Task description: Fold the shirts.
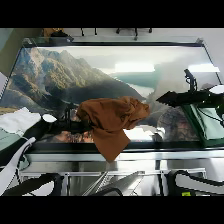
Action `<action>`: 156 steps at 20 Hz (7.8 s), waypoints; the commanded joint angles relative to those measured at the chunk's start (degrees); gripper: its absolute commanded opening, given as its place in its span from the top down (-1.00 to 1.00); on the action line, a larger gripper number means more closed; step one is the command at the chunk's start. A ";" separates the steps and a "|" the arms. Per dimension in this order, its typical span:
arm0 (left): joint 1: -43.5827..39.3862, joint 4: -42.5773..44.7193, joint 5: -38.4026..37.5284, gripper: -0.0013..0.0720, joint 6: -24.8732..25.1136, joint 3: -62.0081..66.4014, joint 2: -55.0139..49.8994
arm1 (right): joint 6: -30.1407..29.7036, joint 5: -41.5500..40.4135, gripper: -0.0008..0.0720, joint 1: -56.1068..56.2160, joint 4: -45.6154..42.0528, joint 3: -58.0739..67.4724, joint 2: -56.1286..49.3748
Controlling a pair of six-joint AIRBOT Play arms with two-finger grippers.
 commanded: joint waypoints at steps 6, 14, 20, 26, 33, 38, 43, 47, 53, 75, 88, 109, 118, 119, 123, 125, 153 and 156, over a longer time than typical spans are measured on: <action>22.97 15.93 -14.67 0.92 -3.30 5.90 9.86 | 3.91 -6.64 -0.17 2.73 1.29 -15.96 0.04; 29.03 14.36 -15.23 0.92 1.16 1.07 8.09 | -0.96 -18.64 -0.17 18.18 13.07 -21.24 -6.05; 28.44 14.40 -15.45 0.92 1.90 1.07 4.04 | -9.11 -18.60 0.37 22.43 24.30 -21.09 -10.23; 28.44 14.36 -17.49 0.92 1.97 5.25 4.00 | -8.96 -14.36 0.92 18.25 24.06 -19.17 -6.56; 28.44 14.29 -20.28 0.92 0.83 11.54 5.49 | -5.70 -3.54 0.92 3.67 21.24 -18.53 -0.26; 28.33 14.45 -19.45 0.92 0.46 10.54 10.78 | -5.03 0.44 0.92 0.92 11.37 -18.99 0.04; 33.14 16.31 -18.43 0.92 0.42 6.19 10.19 | 2.27 -3.58 0.92 -0.50 -9.09 -18.91 -0.24; 40.57 11.41 -19.87 0.92 0.44 8.46 10.91 | 2.67 -3.19 0.92 -8.22 -9.42 -18.80 0.28; 40.37 8.72 -19.63 0.92 1.14 8.41 11.72 | 2.47 -4.02 0.89 -9.49 -4.83 -18.69 0.46; 33.92 9.03 -19.82 0.92 1.99 8.41 11.72 | 5.86 -3.56 -0.15 -8.02 -2.93 -20.11 -1.55; 33.92 9.03 -19.98 0.92 2.01 8.41 11.72 | 5.68 0.50 -0.03 -5.33 -2.91 -19.78 -4.46; 48.54 -6.62 -16.39 0.92 -1.29 76.78 32.24 | -1.18 -12.22 0.93 -15.45 17.51 58.60 18.47; 37.18 -1.07 -19.28 0.93 -0.46 75.36 20.17 | -0.17 -4.09 0.93 -15.47 18.69 53.37 10.99; 32.83 0.28 -19.26 0.93 0.13 72.59 17.27 | -0.20 -1.77 0.93 -15.08 21.79 50.77 7.80; 18.12 12.41 -17.81 0.92 0.44 65.77 1.33 | -0.55 0.15 0.93 -7.50 19.50 40.22 -7.30; 14.43 17.29 -16.94 0.92 0.42 63.30 -7.50 | -0.63 -0.79 0.93 -4.11 15.61 36.79 -16.65; 14.51 35.17 -18.91 0.92 -13.31 58.93 -34.95 | 5.05 1.07 0.93 -1.09 -7.52 43.56 -43.85; 14.49 34.69 -18.47 0.92 -13.27 58.93 -34.93 | 5.09 1.09 0.93 -1.05 -7.50 43.56 -43.82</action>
